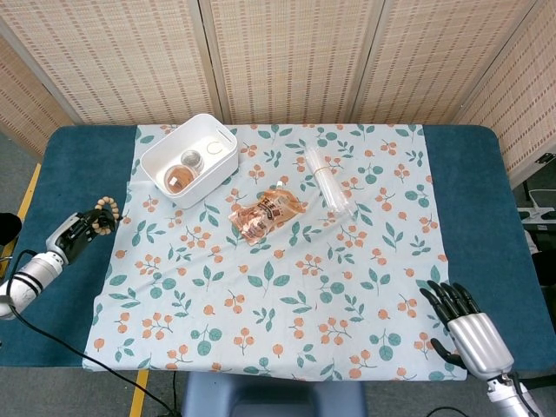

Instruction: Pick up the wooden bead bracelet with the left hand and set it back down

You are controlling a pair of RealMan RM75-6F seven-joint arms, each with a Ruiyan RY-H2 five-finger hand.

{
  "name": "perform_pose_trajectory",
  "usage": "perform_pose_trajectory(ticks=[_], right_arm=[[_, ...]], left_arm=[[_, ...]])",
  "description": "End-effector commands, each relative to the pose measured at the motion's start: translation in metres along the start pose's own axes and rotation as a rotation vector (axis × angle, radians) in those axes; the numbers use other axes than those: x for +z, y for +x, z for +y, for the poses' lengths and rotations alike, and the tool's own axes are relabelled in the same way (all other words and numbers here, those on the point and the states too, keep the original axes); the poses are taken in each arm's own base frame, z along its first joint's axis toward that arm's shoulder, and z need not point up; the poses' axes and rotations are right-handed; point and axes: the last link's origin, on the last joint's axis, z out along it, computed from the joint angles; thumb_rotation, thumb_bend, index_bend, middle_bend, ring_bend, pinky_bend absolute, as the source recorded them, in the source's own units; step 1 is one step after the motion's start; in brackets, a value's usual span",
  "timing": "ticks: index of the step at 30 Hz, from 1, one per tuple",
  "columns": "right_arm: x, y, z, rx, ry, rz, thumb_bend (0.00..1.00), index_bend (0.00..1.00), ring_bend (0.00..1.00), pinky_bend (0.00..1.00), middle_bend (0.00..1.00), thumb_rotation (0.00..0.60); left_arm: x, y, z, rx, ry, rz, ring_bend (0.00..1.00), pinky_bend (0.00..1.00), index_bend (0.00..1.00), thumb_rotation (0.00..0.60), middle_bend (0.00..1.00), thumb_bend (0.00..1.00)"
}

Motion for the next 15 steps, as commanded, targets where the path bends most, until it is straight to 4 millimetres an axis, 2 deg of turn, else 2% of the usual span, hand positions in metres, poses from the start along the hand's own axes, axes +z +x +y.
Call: perform_pose_trajectory(ticks=[1,4,6,8,15], right_arm=[[0.0000,0.0000,-0.0001,-0.001,0.001,0.000,0.24,0.00,0.00,0.00,0.00,0.600],[-0.0002,0.0003,0.0002,-0.001,-0.003,0.001,0.24,0.00,0.00,0.00,0.00,0.600],[-0.0004,0.0003,0.0000,-0.001,-0.003,0.001,0.24,0.00,0.00,0.00,0.00,0.600],[-0.0005,0.0003,0.0001,-0.001,-0.003,0.001,0.24,0.00,0.00,0.00,0.00,0.600],[-0.0012,0.0009,-0.0004,0.013,0.007,-0.008,0.24,0.00,0.00,0.00,0.00,0.600]], left_arm=[[0.0001,-0.0001,0.0003,-0.012,-0.002,0.000,0.19,0.00,0.51,0.319,0.58,0.49],[0.0001,0.0004,0.0000,-0.020,0.000,0.002,0.19,0.00,0.51,0.297,0.58,0.49],[-0.0002,-0.0001,-0.0003,-0.048,0.002,-0.004,0.19,0.00,0.52,0.197,0.58,0.51],[-0.0004,0.0000,0.0000,-0.044,0.013,-0.012,0.19,0.00,0.52,0.145,0.58,0.53],[-0.0002,0.0008,0.0004,-0.037,0.015,-0.014,0.19,0.00,0.52,0.148,0.59,0.57]])
